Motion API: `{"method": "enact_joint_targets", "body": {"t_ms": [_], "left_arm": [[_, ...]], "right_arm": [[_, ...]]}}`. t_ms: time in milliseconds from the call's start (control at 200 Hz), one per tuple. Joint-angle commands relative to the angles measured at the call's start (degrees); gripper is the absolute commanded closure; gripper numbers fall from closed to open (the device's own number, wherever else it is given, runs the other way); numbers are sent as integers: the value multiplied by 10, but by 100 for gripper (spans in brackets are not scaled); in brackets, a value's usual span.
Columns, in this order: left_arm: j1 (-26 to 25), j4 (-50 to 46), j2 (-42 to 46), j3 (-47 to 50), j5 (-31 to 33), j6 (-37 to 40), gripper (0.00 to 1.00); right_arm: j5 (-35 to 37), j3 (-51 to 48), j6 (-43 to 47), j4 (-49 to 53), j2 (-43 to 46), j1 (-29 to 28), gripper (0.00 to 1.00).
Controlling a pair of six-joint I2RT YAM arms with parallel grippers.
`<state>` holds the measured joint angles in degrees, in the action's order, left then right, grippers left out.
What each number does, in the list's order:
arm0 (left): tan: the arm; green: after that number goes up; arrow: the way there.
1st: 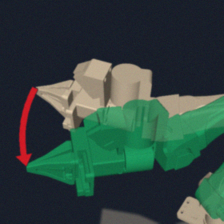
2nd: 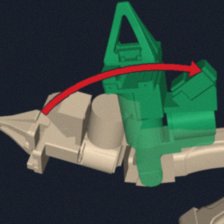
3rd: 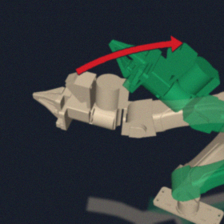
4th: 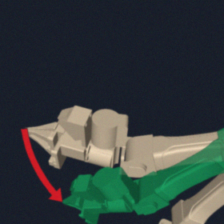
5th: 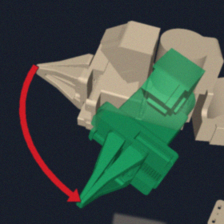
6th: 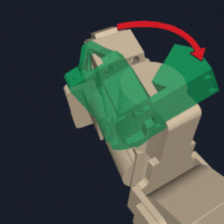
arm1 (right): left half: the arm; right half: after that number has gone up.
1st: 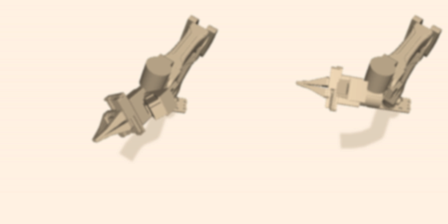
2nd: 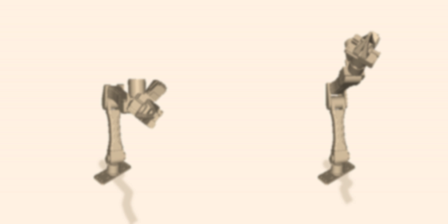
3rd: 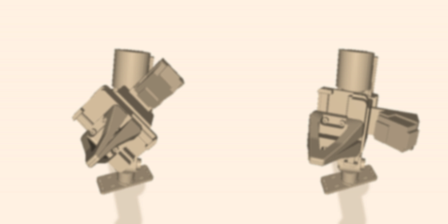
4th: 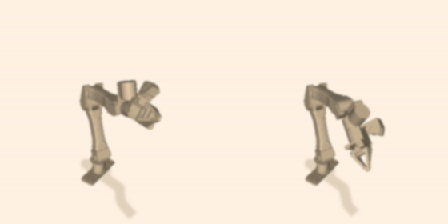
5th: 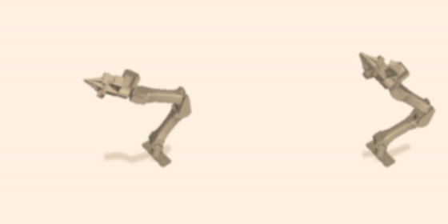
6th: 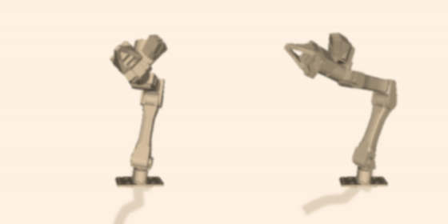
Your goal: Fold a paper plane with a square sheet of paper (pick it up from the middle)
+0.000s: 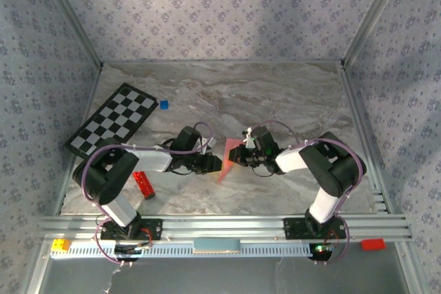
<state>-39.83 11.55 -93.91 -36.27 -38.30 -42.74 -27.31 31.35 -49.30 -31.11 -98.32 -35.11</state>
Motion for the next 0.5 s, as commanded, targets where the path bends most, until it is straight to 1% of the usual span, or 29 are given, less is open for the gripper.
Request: {"method": "enact_joint_targets", "body": {"t_ms": [0, 70, 115, 295, 495], "left_arm": [[3, 11, -5, -8, -24, -2, 73], [3, 6, -12, -13, -31, 4, 74], [3, 7, -16, -14, -36, 4, 75], [3, -4, -30, -17, -33, 6, 79], [3, -4, -29, -10, -41, 8, 90]], "right_arm": [[40, 5, 0, 38, -32, -7, 90], [40, 4, 0, 38, -31, -6, 90], [40, 4, 0, 38, -31, -7, 90], [41, 3, -2, 35, -34, -7, 90], [44, 2, -3, 35, -37, -6, 90]]}}
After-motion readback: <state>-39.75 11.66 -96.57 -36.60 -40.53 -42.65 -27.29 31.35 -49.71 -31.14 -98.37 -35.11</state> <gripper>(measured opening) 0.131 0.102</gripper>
